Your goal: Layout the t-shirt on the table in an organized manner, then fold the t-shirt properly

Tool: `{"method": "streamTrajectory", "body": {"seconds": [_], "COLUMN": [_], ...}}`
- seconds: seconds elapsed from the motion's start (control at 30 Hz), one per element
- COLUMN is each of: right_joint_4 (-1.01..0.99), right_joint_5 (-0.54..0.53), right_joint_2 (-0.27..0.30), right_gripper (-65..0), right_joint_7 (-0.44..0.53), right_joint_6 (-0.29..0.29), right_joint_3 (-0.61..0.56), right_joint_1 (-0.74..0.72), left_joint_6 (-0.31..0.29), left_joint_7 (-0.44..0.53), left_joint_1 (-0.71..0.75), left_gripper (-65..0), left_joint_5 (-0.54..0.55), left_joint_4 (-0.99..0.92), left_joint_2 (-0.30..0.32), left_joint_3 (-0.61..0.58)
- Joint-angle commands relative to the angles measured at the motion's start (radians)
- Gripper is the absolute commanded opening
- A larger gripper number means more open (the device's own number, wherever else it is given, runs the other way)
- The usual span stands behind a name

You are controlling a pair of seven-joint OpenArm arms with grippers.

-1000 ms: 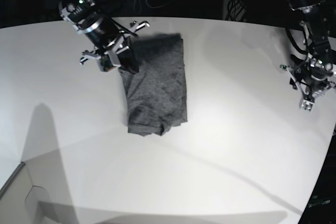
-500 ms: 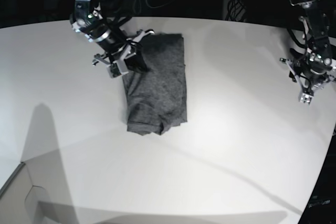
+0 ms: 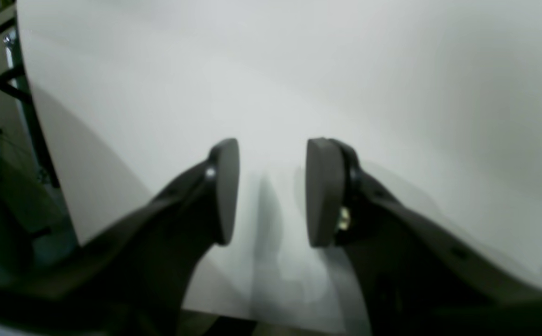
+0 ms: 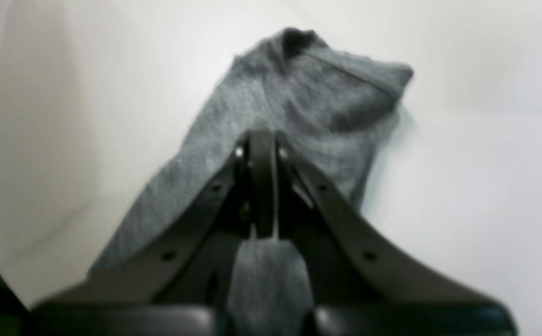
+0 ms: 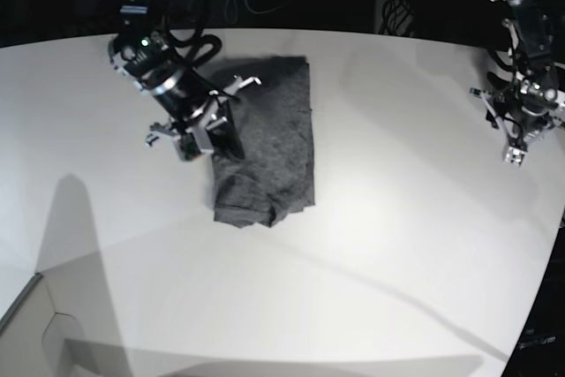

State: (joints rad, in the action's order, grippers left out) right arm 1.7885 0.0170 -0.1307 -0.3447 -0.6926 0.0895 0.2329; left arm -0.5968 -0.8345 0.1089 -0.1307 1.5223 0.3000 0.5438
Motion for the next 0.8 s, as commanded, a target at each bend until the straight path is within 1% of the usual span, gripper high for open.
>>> {"method": "streamTrajectory", "body": {"seconds": [0.0, 0.17, 0.2, 0.27, 0.3, 0.33, 0.37, 0.4, 0.43, 0.5, 0.53, 0.57, 0.63, 0.77], "right_joint_4": [0.006, 0.017, 0.029, 0.058, 0.08, 0.095, 0.112, 0.127, 0.146, 0.178, 0.184, 0.19, 0.195, 0.19], "right_joint_5": [-0.021, -0.016, -0.016, -0.016, -0.019, -0.022, -0.022, -0.022, -0.022, -0.028, -0.053, -0.084, -0.16, -0.355], "right_joint_2": [-0.005, -0.008, -0.005, 0.006, 0.018, 0.021, 0.022, 0.022, 0.022, 0.013, 0.004, 0.001, -0.002, 0.001], "right_gripper": [-65.0, -65.0, -65.0, -65.0, -65.0, -65.0, -65.0, -65.0, -65.0, -65.0, -65.0, -65.0, -65.0, -65.0], "right_joint_7": [0.032, 0.032, 0.032, 0.032, 0.032, 0.037, 0.04, 0.04, 0.04, 0.04, 0.04, 0.04, 0.04, 0.039], "right_joint_6": [-0.006, -0.006, 0.026, 0.115, 0.162, 0.195, 0.224, 0.235, 0.235, 0.235, 0.235, 0.235, 0.235, 0.235], "right_joint_3": [-0.015, -0.015, -0.015, -0.014, -0.004, 0.005, 0.014, 0.028, 0.049, 0.111, 0.141, 0.175, 0.252, 0.415], "right_joint_1": [-0.025, -0.031, -0.011, 0.038, 0.07, 0.102, 0.136, 0.165, 0.197, 0.251, 0.27, 0.288, 0.323, 0.411], "left_joint_6": [0.005, 0.002, -0.016, -0.099, -0.101, -0.101, -0.101, -0.101, -0.101, -0.101, -0.101, -0.101, -0.101, -0.101], "left_joint_7": [0.008, 0.008, 0.008, 0.001, -0.001, -0.003, -0.003, -0.003, -0.003, -0.001, 0.005, 0.005, 0.008, 0.01], "left_joint_1": [0.008, 0.102, 0.122, 0.163, 0.182, 0.197, 0.211, 0.225, 0.24, 0.272, 0.289, 0.305, 0.344, 0.409], "left_gripper": [-41.9, -42.1, -42.1, -44.3, -47.8, -51.9, -56.4, -61.5, -65.0, -64.1, -64.0, -65.0, -65.0, -64.9], "left_joint_5": [-0.004, -0.004, -0.004, -0.004, -0.004, -0.004, -0.004, -0.004, -0.005, -0.005, -0.005, -0.005, -0.005, -0.004], "left_joint_4": [0.036, 0.142, 0.166, 0.209, 0.231, 0.254, 0.272, 0.284, 0.297, 0.309, 0.309, 0.307, 0.303, 0.3], "left_joint_2": [0.015, -0.032, -0.04, -0.06, -0.078, -0.098, -0.12, -0.143, -0.164, -0.2, -0.215, -0.224, -0.239, -0.282], "left_joint_3": [0.025, 0.129, 0.147, 0.19, 0.221, 0.252, 0.281, 0.313, 0.345, 0.385, 0.394, 0.396, 0.396, 0.399]}}
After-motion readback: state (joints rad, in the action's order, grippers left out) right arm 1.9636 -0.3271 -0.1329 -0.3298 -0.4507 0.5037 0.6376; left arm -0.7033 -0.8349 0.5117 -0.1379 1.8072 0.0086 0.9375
